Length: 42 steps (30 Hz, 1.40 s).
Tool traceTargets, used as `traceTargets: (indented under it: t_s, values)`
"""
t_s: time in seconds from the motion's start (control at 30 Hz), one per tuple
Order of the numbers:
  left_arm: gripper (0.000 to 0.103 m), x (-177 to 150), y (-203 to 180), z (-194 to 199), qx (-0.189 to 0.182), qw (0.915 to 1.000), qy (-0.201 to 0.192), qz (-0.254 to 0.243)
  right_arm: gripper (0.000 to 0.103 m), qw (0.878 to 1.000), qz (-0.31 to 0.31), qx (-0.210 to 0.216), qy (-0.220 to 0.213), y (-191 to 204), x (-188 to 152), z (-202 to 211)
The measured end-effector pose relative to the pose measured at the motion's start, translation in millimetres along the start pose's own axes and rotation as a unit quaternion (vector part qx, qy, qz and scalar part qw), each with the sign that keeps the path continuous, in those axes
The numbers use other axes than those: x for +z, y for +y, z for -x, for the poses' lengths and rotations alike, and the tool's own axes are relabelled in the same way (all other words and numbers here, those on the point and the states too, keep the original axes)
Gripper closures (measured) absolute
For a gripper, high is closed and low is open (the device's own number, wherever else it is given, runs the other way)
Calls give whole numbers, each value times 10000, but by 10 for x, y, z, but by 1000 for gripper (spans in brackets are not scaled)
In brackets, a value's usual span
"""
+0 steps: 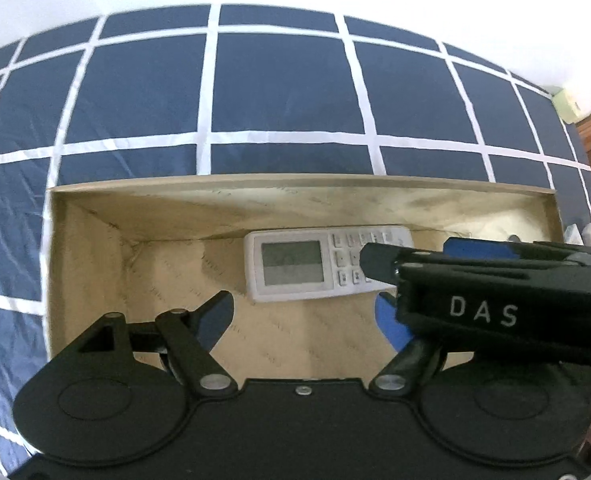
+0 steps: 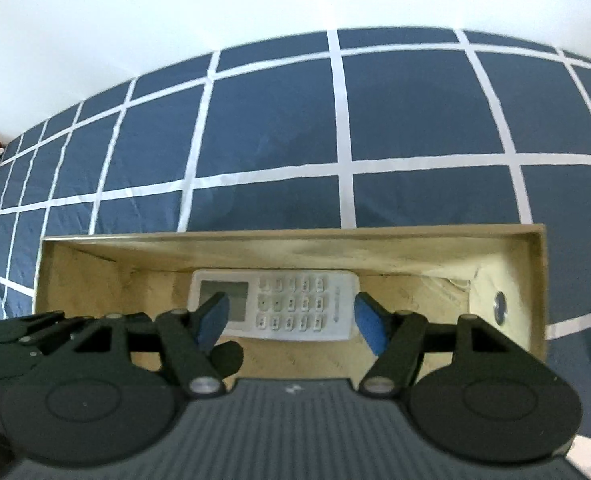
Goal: Organize objects
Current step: 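Withdraw the right gripper from the box toward the remaining items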
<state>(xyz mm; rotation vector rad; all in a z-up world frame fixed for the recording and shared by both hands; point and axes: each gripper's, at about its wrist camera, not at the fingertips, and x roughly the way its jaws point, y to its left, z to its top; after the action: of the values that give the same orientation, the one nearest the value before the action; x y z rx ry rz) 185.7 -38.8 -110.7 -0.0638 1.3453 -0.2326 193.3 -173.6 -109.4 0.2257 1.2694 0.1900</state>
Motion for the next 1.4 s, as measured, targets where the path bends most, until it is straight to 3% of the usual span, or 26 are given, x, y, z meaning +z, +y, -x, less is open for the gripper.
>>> traceTargets:
  t_s: [0.37,0.97,1.4]
  values:
    - [23,-246,-198,487,66,9993,-325,-185,33,9990,28,22,-449,60,-196,595]
    - [0,-891,-783,1099,54,9931,-822,-829,0,9905,-542,-291,-1228,-314,-897,1620]
    - [0,-1238,-1317,1207,-57,9887,-844,-1238,0,9839,-955,-695,-1343,-847,-1401,2091]
